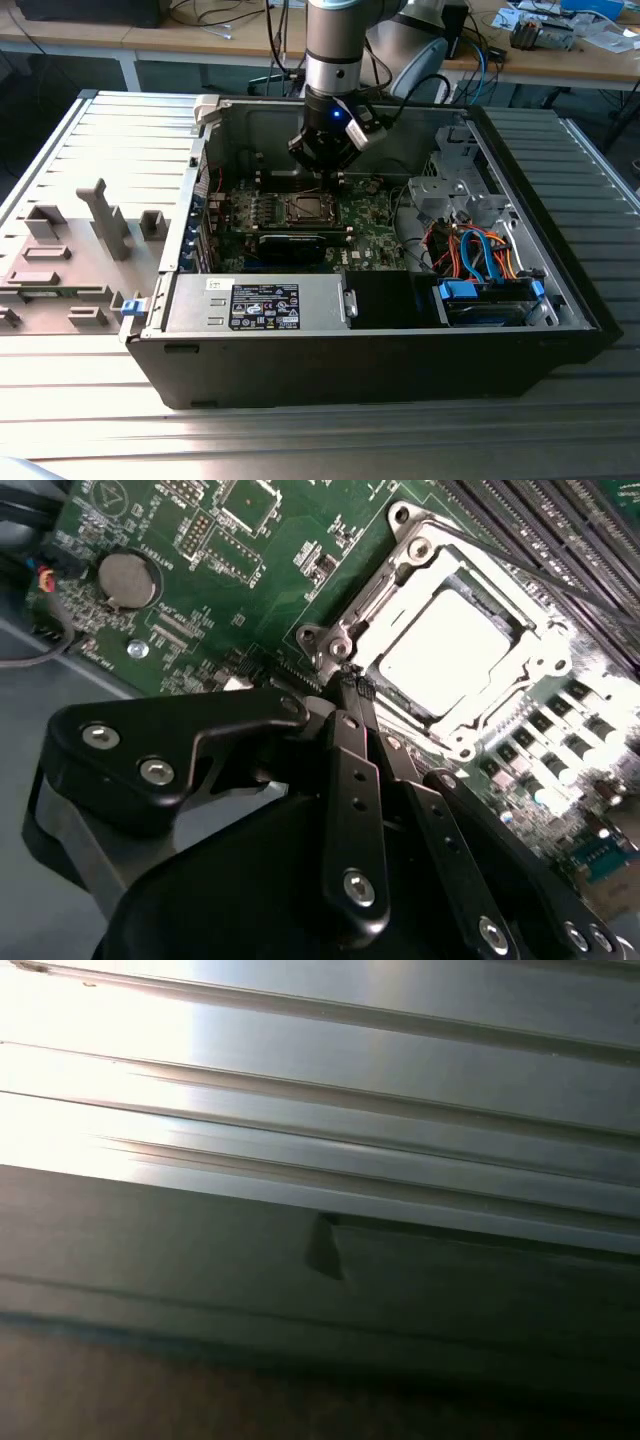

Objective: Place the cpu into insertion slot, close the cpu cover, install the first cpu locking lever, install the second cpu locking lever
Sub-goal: 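Install the first cpu locking lever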

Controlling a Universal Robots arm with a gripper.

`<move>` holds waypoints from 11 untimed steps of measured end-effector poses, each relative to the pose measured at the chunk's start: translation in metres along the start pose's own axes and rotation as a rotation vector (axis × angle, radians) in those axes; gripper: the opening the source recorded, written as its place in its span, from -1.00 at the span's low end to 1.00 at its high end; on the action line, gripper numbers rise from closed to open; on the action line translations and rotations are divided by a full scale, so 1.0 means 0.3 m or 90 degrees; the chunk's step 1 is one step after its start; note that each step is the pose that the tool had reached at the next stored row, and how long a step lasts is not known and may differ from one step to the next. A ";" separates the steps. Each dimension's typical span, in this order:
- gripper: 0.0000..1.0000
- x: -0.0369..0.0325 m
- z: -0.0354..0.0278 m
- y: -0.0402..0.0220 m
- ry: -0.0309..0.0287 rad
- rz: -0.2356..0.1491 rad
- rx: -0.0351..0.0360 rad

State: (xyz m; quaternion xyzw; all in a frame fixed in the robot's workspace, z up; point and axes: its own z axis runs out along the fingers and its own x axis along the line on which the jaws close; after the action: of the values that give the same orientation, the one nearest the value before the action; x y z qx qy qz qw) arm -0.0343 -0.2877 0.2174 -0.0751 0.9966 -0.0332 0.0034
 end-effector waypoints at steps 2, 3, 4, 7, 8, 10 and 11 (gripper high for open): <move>-0.79 0.000 -0.005 0.000 -0.0002 0.000 -0.0003; -0.79 0.001 -0.005 0.000 -0.0001 0.000 -0.0006; -0.79 0.005 -0.005 0.000 -0.0002 0.000 -0.0015; -0.79 0.033 -0.006 0.005 -0.0012 0.000 -0.0062; -0.79 0.045 -0.006 0.006 -0.0017 0.000 -0.0077; -0.79 0.084 -0.006 0.012 -0.0037 0.000 -0.0137; -0.79 0.102 -0.006 0.015 -0.0047 0.000 -0.0181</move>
State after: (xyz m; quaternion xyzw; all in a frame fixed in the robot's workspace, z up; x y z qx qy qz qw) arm -0.0652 -0.2877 0.2190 -0.0749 0.9970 -0.0188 0.0060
